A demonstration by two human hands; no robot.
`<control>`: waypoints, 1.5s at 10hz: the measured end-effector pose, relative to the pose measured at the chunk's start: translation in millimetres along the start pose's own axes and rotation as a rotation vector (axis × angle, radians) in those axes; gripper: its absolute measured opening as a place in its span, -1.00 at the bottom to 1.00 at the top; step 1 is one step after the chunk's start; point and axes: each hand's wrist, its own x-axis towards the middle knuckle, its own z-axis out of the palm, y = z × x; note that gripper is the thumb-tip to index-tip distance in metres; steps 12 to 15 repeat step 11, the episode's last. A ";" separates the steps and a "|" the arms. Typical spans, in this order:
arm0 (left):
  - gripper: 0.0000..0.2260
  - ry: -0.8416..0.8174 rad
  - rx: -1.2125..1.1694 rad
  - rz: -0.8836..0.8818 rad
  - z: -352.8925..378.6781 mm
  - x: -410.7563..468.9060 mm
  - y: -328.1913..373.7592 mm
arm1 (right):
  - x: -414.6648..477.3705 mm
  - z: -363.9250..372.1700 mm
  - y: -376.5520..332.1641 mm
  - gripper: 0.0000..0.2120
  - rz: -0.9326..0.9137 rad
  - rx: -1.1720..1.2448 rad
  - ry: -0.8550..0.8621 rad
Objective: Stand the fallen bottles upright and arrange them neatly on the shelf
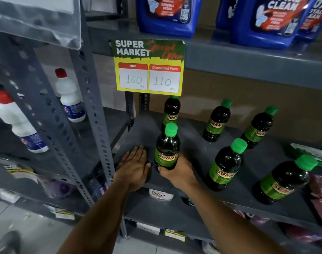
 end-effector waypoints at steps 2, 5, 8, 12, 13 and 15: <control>-0.29 -0.007 0.035 -0.002 1.5 2.2 0.0 | -24.2 7.9 1.4 -0.53 -0.011 -0.033 0.021; -0.35 -0.018 0.045 0.003 -0.5 1.2 0.6 | -31.0 8.3 -3.7 -0.50 -0.011 0.002 0.014; -0.45 -0.003 0.023 0.019 -0.7 -1.3 0.6 | -65.0 2.3 0.3 -0.06 -0.097 -0.051 0.064; -0.50 0.322 -0.308 -0.053 -14.3 -41.6 14.0 | -108.3 -56.9 -2.2 -0.29 -0.461 -0.536 0.247; -0.50 0.322 -0.308 -0.053 -14.3 -41.6 14.0 | -108.3 -56.9 -2.2 -0.29 -0.461 -0.536 0.247; -0.50 0.322 -0.308 -0.053 -14.3 -41.6 14.0 | -108.3 -56.9 -2.2 -0.29 -0.461 -0.536 0.247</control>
